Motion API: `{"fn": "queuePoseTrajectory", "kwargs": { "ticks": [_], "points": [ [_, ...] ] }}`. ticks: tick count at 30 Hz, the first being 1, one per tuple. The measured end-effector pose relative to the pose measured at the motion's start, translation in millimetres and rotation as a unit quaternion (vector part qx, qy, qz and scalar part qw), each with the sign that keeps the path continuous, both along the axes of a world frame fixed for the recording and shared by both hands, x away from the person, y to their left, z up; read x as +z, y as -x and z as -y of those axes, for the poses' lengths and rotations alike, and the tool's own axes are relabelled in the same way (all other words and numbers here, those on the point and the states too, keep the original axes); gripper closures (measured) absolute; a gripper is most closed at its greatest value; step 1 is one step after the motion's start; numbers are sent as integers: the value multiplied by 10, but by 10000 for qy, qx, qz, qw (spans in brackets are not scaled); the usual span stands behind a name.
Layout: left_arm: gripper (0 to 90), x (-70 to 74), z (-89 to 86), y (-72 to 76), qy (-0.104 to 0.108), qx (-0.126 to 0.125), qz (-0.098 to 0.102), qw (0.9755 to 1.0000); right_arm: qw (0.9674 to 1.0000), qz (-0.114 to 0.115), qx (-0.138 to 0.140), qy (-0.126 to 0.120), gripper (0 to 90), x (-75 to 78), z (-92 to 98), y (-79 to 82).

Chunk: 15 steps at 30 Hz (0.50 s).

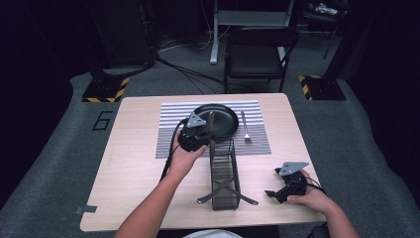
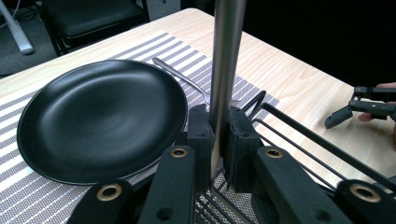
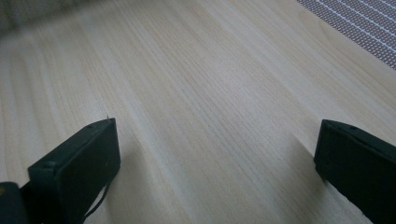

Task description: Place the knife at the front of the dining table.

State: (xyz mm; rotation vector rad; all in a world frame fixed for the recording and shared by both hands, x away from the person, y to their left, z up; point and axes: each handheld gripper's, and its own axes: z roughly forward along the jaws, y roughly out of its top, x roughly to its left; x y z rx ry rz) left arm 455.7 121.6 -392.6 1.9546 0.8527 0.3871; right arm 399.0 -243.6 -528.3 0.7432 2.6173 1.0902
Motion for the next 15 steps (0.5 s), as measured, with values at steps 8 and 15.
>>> {"fn": "queuePoseTrajectory", "kwargs": {
  "ticks": [8, 15],
  "points": [
    [824, 84, 12, 30, 30, -17, 116, 9999, 10000, 2, 10, 7, 0, 0, 1, -1],
    [825, 188, 34, 55, 137, -45, 193, 9997, 10000, 1, 7, 6, 0, 0, 1, 0]
  ]
}}
